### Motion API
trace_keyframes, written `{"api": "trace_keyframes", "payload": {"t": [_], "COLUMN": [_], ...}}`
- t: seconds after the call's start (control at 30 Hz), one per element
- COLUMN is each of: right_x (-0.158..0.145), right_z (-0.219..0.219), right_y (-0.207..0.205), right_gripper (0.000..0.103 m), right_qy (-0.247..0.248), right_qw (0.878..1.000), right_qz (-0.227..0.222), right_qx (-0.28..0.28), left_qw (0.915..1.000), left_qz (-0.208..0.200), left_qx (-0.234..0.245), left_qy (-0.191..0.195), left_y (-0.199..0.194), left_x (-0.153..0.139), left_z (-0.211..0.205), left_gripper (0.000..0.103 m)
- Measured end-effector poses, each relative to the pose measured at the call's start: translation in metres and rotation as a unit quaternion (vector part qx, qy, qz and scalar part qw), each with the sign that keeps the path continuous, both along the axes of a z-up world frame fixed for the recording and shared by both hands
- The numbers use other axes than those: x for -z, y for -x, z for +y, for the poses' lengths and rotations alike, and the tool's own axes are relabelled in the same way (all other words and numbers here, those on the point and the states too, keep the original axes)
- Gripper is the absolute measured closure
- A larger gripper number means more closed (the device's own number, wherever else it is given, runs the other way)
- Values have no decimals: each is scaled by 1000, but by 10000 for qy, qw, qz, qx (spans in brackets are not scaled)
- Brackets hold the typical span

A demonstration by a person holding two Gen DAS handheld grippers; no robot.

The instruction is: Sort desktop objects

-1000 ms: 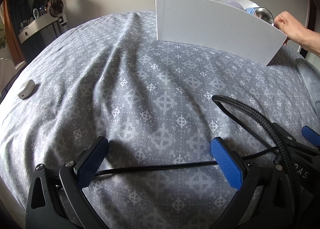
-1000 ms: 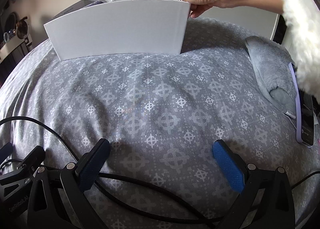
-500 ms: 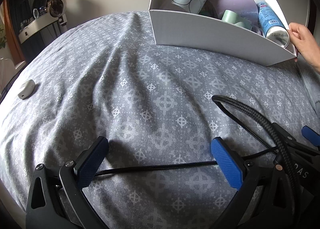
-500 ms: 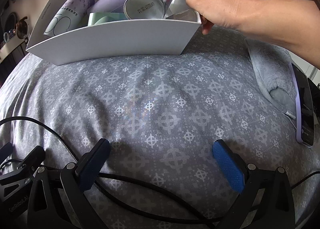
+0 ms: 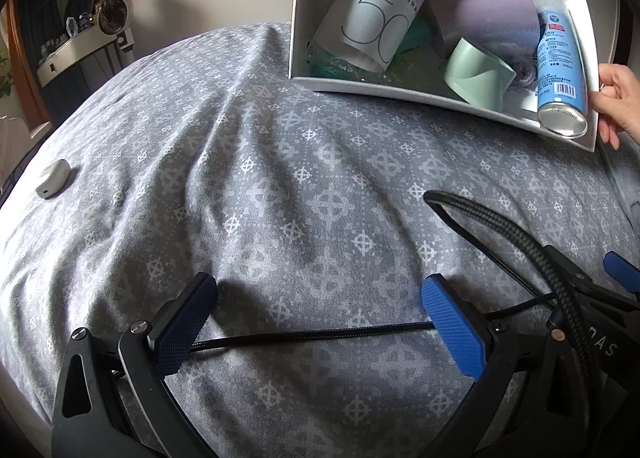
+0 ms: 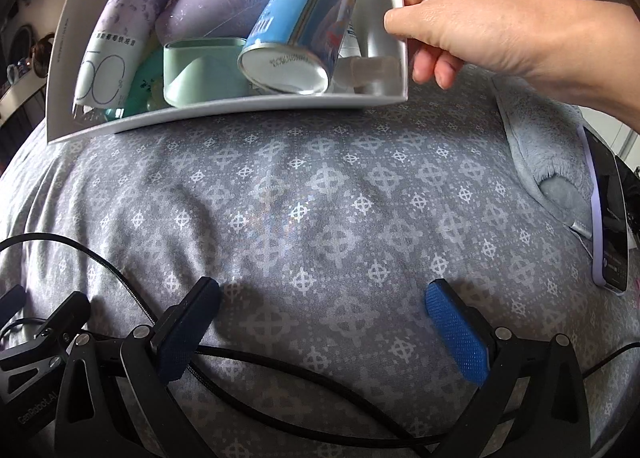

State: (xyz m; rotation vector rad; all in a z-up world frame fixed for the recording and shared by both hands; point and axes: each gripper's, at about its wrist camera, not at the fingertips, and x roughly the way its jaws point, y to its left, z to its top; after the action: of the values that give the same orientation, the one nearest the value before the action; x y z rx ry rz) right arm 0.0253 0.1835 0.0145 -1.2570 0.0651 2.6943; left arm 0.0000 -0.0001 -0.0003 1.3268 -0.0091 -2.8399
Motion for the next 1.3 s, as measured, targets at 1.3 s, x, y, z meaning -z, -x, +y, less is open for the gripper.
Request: {"api": "trace_keyframes", "payload": {"t": [1.3], "right_x": [2], "right_z": [2], "right_y": [-4], "right_gripper": [0], "right_qy": [-45], "right_qw": [10000], "right_qz": [-27], "right_qx": [-2], "left_qw": [10000], "left_qz": [-2], "left_qx": [-17], "left_qy": [-1], "left_y": [0], "left_x": [-1], "left_z": [3], "left_gripper": [0]}}
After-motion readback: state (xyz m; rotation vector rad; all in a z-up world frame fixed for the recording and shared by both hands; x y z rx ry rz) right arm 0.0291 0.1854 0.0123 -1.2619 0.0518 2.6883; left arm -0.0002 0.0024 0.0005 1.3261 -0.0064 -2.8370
